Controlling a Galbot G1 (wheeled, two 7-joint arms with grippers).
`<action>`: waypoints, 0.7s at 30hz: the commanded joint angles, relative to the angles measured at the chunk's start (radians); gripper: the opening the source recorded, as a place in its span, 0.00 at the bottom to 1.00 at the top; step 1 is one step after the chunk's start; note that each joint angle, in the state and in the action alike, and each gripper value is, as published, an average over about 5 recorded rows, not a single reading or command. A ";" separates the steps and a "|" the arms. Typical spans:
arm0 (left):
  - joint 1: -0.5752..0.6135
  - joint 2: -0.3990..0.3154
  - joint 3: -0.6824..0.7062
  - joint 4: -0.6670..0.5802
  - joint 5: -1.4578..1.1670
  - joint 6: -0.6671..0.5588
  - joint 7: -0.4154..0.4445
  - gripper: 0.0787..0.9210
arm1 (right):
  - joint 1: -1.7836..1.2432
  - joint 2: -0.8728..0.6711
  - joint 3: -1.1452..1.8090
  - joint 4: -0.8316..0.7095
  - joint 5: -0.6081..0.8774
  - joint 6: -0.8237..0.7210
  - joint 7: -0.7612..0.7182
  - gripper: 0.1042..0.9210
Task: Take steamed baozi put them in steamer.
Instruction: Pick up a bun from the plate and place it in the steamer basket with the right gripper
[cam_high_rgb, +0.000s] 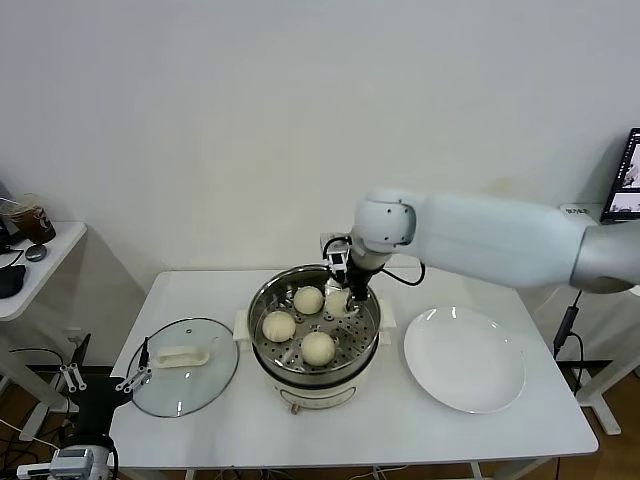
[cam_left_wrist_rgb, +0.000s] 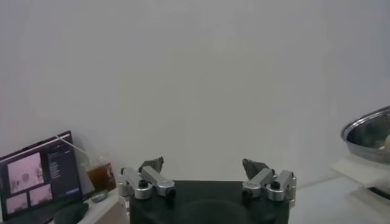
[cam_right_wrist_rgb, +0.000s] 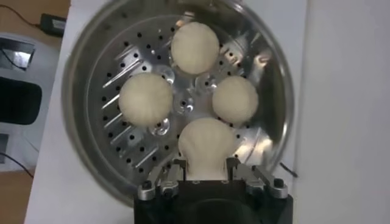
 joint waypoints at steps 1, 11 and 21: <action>-0.002 0.000 -0.003 0.004 -0.001 0.000 0.000 0.88 | -0.108 0.057 0.001 -0.078 -0.076 -0.018 0.012 0.38; -0.002 -0.002 -0.004 0.003 -0.002 -0.001 0.000 0.88 | -0.136 0.054 0.028 -0.090 -0.088 -0.011 0.028 0.40; -0.003 -0.001 -0.009 -0.001 -0.006 -0.002 0.003 0.88 | -0.066 -0.026 0.059 0.015 -0.044 -0.029 0.027 0.68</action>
